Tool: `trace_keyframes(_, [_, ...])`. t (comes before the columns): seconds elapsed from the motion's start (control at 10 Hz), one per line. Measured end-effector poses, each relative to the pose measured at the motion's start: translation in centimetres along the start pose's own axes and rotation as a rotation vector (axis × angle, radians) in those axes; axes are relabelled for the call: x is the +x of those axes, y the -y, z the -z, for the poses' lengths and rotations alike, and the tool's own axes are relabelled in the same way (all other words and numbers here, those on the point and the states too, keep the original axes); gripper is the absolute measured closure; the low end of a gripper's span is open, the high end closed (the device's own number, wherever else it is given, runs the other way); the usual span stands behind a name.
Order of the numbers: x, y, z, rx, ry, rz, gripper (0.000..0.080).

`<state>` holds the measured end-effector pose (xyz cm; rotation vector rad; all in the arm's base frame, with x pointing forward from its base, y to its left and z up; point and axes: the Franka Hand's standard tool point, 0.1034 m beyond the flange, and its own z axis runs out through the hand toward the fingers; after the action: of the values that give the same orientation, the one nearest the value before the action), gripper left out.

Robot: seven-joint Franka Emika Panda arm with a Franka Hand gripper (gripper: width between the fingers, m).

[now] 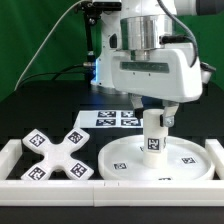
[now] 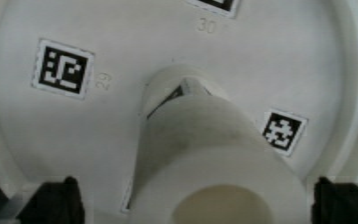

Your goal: Assemble round table

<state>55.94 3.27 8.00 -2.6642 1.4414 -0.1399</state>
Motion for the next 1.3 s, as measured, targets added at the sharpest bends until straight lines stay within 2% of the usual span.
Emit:
trace_keyframes(0.2, [0.0, -0.1, -0.1, -0.002, -0.001, 0.157, 0.0150])
trace_keyframes(0.3, [-0.1, 0.1, 0.0, -0.015, -0.010, 0.296, 0.0150])
trace_keyframes(0.4, [-0.6, 0.6, 0.0, -0.044, -0.030, 0.562, 0.0150])
trace_keyframes(0.5, [-1.1, 1.0, -0.1, -0.059, -0.033, 0.759, 0.0150])
trace_keyframes(0.6, [-1.5, 1.1, -0.2, -0.071, -0.031, 0.868, 0.0150])
trace_keyframes(1.0, [-0.9, 0.8, -0.1, -0.082, -0.031, 1.034, 0.0150])
trace_keyframes(1.1, [-0.8, 0.7, -0.1, -0.103, -0.025, 1.269, 0.0150])
trace_keyframes(1.3, [-0.6, 0.6, -0.2, -0.121, -0.020, 1.432, 0.0150])
